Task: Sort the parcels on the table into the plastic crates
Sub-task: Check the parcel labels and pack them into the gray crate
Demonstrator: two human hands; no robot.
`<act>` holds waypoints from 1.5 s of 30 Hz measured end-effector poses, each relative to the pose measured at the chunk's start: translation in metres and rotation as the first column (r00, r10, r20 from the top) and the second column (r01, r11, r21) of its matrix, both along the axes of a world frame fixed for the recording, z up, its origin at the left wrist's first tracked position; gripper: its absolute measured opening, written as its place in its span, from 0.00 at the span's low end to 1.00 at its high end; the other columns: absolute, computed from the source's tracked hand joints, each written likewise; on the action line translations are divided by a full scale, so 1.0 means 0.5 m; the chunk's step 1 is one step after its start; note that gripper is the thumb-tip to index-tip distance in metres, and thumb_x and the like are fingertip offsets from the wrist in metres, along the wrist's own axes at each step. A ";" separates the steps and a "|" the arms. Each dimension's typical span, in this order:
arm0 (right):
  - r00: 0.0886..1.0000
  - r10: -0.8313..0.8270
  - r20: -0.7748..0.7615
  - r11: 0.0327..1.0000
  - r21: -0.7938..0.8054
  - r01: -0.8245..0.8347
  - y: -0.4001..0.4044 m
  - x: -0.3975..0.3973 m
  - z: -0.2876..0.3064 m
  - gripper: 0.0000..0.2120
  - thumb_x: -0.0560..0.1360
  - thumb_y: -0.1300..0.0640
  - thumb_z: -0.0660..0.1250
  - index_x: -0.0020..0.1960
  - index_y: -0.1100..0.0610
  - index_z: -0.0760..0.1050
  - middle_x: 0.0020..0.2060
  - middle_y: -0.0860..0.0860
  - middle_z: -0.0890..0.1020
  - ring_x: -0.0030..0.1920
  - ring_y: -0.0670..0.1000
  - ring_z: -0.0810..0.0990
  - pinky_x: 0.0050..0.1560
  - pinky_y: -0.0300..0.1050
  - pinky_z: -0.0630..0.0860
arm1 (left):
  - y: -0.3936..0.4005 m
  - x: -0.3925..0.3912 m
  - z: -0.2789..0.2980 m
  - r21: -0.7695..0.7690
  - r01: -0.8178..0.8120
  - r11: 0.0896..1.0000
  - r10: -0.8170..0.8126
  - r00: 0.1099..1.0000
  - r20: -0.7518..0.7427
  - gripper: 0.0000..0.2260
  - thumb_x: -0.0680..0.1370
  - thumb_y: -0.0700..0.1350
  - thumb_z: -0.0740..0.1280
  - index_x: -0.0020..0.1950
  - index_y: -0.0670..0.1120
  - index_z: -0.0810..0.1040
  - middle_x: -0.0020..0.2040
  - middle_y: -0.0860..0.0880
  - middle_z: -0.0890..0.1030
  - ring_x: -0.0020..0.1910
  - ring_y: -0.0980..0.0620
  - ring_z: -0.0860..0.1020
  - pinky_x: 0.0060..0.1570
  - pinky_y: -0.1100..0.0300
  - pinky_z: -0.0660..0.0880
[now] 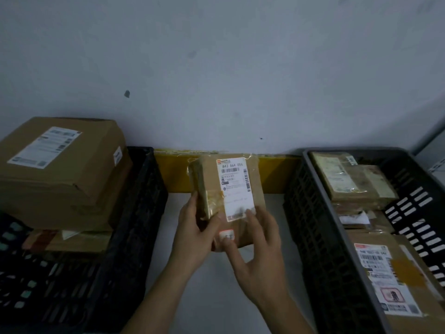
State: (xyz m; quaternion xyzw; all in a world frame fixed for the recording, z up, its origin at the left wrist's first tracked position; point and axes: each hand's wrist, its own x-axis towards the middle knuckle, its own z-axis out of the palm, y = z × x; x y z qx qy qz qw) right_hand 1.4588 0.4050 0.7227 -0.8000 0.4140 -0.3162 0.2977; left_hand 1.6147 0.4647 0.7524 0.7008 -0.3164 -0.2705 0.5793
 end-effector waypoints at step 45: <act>0.973 -0.143 -0.183 0.958 0.222 0.182 -0.379 -0.815 0.240 0.22 0.86 0.42 0.62 0.78 0.33 0.60 0.63 0.38 0.80 0.57 0.43 0.82 0.55 0.45 0.78 | -0.256 -0.530 0.001 0.507 0.167 0.845 -0.458 0.716 0.527 0.35 0.83 0.71 0.52 0.86 0.57 0.54 0.87 0.49 0.49 0.86 0.43 0.50 0.82 0.45 0.54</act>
